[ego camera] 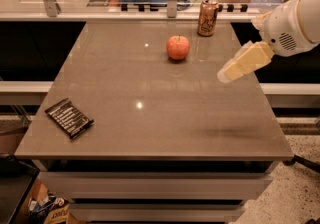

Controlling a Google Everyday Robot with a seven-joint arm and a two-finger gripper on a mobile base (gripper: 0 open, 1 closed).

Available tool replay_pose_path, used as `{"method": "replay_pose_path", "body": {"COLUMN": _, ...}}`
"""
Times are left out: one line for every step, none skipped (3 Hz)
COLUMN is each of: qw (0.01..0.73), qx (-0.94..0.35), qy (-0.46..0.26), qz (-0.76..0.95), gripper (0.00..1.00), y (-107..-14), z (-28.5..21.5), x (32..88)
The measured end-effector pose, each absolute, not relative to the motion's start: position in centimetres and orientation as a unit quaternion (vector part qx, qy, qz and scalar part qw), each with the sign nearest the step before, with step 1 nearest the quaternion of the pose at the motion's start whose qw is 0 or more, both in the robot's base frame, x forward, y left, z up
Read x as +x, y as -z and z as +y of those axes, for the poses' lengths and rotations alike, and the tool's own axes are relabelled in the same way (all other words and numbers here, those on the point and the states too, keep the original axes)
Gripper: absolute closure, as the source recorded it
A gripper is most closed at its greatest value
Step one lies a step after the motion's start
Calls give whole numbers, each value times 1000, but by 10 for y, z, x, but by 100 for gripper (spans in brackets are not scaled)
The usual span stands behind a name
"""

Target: Move apple near rxbar chocolate

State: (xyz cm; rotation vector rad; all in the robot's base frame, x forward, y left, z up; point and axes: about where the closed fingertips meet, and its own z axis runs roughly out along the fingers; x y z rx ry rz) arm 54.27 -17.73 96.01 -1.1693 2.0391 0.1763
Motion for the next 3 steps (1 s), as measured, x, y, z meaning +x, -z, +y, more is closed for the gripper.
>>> {"method": "replay_pose_path", "body": {"qw": 434, "qx": -418, "qy": -78, "qz": 794, "gripper": 0, "y": -952, "z": -169, "x": 565}}
{"method": "replay_pose_path", "body": {"qw": 457, "qx": -407, "qy": -67, "qz": 788, "gripper": 0, "y": -961, "z": -169, "x": 576}}
{"method": "replay_pose_path", "body": {"qw": 457, "qx": -407, "qy": -67, "qz": 788, "gripper": 0, "y": -962, "z": -169, "x": 576}}
